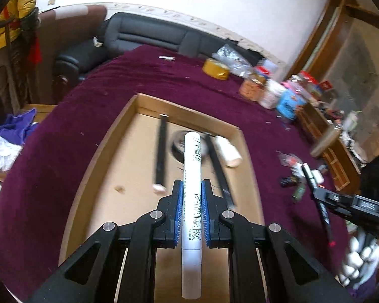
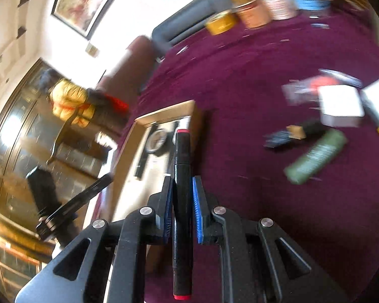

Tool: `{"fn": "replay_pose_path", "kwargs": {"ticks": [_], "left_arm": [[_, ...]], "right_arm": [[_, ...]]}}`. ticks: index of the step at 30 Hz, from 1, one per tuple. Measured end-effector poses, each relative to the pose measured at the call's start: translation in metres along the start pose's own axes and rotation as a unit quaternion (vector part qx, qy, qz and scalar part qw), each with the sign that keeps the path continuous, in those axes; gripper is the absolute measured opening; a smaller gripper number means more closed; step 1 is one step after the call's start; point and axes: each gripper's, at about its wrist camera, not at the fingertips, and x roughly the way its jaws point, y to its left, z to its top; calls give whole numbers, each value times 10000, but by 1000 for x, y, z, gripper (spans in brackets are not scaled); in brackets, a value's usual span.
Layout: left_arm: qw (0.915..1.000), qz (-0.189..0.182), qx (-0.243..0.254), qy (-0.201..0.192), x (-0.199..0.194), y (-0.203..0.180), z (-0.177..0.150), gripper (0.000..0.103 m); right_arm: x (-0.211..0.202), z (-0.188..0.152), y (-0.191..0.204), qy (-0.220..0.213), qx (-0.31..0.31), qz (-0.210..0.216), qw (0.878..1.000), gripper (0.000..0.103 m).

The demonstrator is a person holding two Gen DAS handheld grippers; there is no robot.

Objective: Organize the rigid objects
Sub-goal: 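Carry the white marker over the tray while the right tool grasps a red-capped black marker, then lower the white marker into the tray and open while the right tool drops its marker there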

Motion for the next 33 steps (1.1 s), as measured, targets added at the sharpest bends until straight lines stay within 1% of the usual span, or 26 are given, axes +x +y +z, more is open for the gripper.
{"fn": "replay_pose_path", "kwargs": {"ticks": [5,11,13,15,16,18,19,20,23,24,25,26,27,30,32,33], "left_arm": [[9991,260,-186,287,34,24,25,11],[9943,566,-457,780,80,45,38,11],[9928,666,-563,815,87,50,40,12],[9932,578,-624,789,88,51,41,12],[9937,547,-632,744,85,50,41,12],[9953,377,-634,628,74,49,37,17],[9957,305,-670,570,67,50,34,22],[9959,242,-730,467,56,51,32,24],[9966,137,-801,120,22,51,27,26],[9966,106,-819,-5,10,51,25,28],[9963,68,-842,-146,-3,52,21,35],[9957,44,-875,-297,-15,53,19,39],[9951,50,-903,-410,-23,52,17,40],[9928,145,-985,-669,-45,56,9,41],[9916,181,-1065,-708,-50,58,5,45],[9912,166,-1104,-708,-49,58,5,46]], "right_arm": [[54,9,37,461,-200,126,9987,13],[107,8,66,986,-427,77,9942,13],[122,7,75,1140,-523,23,9921,13],[130,5,81,1241,-603,-15,9904,13],[135,4,83,1292,-639,-39,9896,13],[144,3,87,1434,-683,-62,9873,13],[150,3,89,1515,-705,-73,9859,13],[154,4,89,1561,-727,-106,9850,13],[165,5,88,1609,-768,-298,9835,13],[169,6,88,1582,-797,-395,9834,13],[172,7,87,1529,-844,-511,9833,13],[175,10,89,1451,-909,-655,9831,13],[178,13,89,1376,-968,-797,9825,13],[184,22,85,1234,-948,-1032,9824,13],[185,28,84,1137,-867,-1017,9845,14],[181,29,83,1124,-819,-902,9862,14]]}}
